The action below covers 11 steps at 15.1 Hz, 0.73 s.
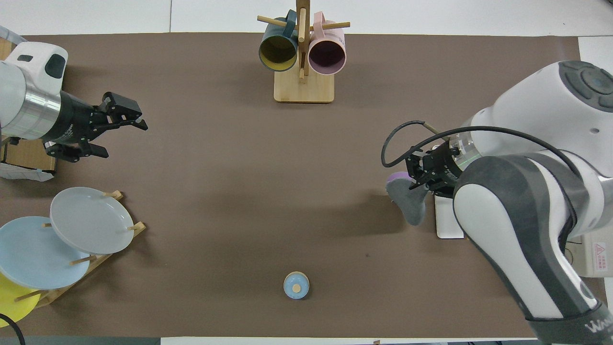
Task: Fold towel and hang on rack
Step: 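Carry the towel with the right gripper over the wooden rods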
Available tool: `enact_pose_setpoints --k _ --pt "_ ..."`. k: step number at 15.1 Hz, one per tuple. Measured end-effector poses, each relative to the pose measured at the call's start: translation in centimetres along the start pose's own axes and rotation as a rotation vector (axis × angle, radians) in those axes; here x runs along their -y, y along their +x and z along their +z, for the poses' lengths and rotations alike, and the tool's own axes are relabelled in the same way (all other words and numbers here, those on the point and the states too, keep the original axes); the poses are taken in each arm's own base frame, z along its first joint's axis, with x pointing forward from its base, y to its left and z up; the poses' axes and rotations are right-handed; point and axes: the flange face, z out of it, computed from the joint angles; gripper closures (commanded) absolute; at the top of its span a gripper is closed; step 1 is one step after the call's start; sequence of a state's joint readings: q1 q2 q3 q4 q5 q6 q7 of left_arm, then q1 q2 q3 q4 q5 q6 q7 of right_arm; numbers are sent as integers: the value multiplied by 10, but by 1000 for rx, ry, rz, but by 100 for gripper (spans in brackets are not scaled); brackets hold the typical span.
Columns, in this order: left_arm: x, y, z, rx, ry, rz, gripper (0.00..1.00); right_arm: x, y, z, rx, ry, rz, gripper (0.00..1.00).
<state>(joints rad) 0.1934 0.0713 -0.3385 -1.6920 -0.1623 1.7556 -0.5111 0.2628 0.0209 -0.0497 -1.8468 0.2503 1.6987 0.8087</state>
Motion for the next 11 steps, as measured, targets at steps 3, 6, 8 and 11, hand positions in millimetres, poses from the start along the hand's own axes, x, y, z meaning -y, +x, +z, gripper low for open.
enact_pose_setpoints --k 3,6,8,11 --pt "4 4 -9 -54 69 234 0 -24 20 8 -18 -53 -62 100" --pt "5 5 -21 -83 106 334 0 -39 29 8 -77 -140 -183 100" --pt "7 1 -26 -80 149 367 0 -54 42 2 -116 -201 -288 100" --pt "9 -12 -36 -56 194 445 0 -67 52 -6 -149 -273 -427 100"
